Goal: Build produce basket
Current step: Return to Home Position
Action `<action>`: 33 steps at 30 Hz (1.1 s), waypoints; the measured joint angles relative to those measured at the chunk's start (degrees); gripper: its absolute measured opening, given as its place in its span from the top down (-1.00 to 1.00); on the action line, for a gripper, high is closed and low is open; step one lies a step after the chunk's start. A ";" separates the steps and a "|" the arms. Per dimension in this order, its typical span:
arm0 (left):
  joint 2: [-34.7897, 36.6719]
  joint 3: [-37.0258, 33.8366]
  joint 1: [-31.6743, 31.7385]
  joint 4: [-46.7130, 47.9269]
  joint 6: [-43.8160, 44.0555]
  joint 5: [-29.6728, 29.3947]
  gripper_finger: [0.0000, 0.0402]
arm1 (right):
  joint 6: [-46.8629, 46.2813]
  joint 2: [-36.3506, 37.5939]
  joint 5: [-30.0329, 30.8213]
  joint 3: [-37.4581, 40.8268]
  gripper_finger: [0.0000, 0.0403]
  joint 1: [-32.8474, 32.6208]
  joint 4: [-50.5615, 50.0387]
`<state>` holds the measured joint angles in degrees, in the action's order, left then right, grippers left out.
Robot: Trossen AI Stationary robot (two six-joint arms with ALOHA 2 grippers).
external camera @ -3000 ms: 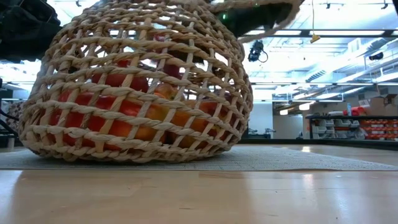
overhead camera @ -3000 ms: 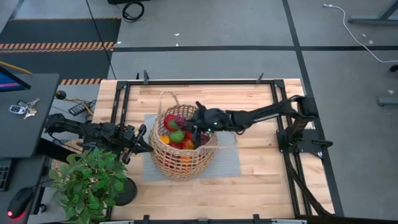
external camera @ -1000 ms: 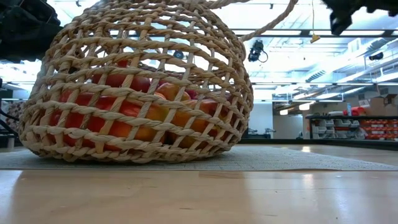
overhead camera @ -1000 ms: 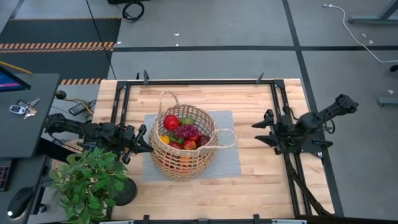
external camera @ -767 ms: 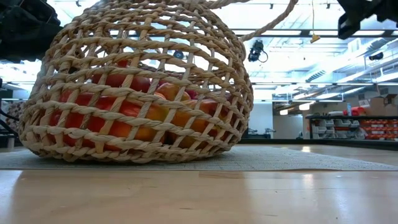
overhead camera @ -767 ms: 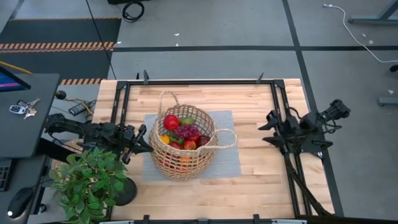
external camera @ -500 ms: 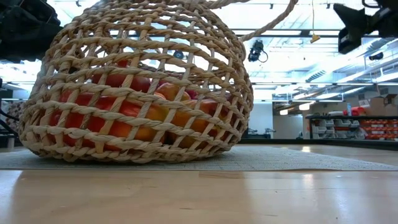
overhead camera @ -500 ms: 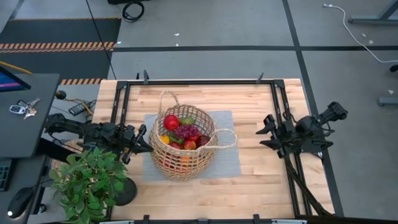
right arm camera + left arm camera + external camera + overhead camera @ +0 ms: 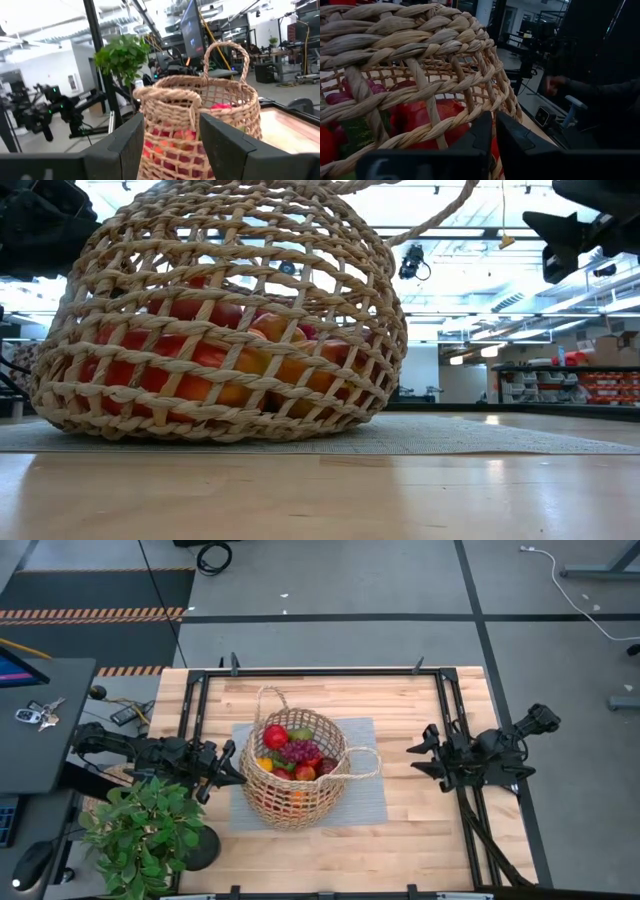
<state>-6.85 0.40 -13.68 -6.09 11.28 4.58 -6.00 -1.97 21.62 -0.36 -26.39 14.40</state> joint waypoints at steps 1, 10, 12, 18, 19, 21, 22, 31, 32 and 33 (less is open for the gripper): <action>0.00 0.01 -0.01 0.00 -0.01 0.00 0.85 | -0.38 0.03 -0.08 0.00 0.02 0.00 0.62; 0.00 0.01 -0.01 0.00 0.01 0.00 0.82 | -0.35 0.11 -0.15 0.00 0.02 0.00 1.00; 0.00 -0.01 -0.01 0.00 0.01 0.00 0.82 | -0.33 0.11 -0.25 0.00 0.02 0.00 1.00; 0.00 0.01 -0.01 0.00 0.00 0.00 0.86 | -0.30 0.11 -0.27 0.00 0.02 0.00 1.00; 0.00 -0.01 -0.01 0.00 -0.01 0.00 0.86 | -0.29 0.11 -0.27 0.00 0.02 0.00 0.97; 0.00 -0.01 -0.01 0.00 0.03 0.00 0.86 | -0.29 0.11 -0.27 0.00 0.02 0.00 0.97; 0.00 -0.01 -0.01 0.00 0.00 0.00 0.85 | -0.29 0.11 -0.27 0.00 0.02 0.00 0.97; 0.00 0.00 -0.01 0.00 0.01 0.00 0.84 | -0.29 0.11 -0.27 0.00 0.02 0.00 0.97; 0.00 0.01 -0.01 0.00 0.03 0.00 0.85 | -0.29 0.11 -0.27 0.00 0.02 0.00 0.97; 0.00 -0.01 -0.01 0.00 0.01 0.00 0.85 | -0.29 0.11 -0.27 0.00 0.02 0.00 0.95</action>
<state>-6.85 0.38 -13.69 -6.09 11.29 4.58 -6.28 -1.87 21.34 -0.36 -26.39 15.35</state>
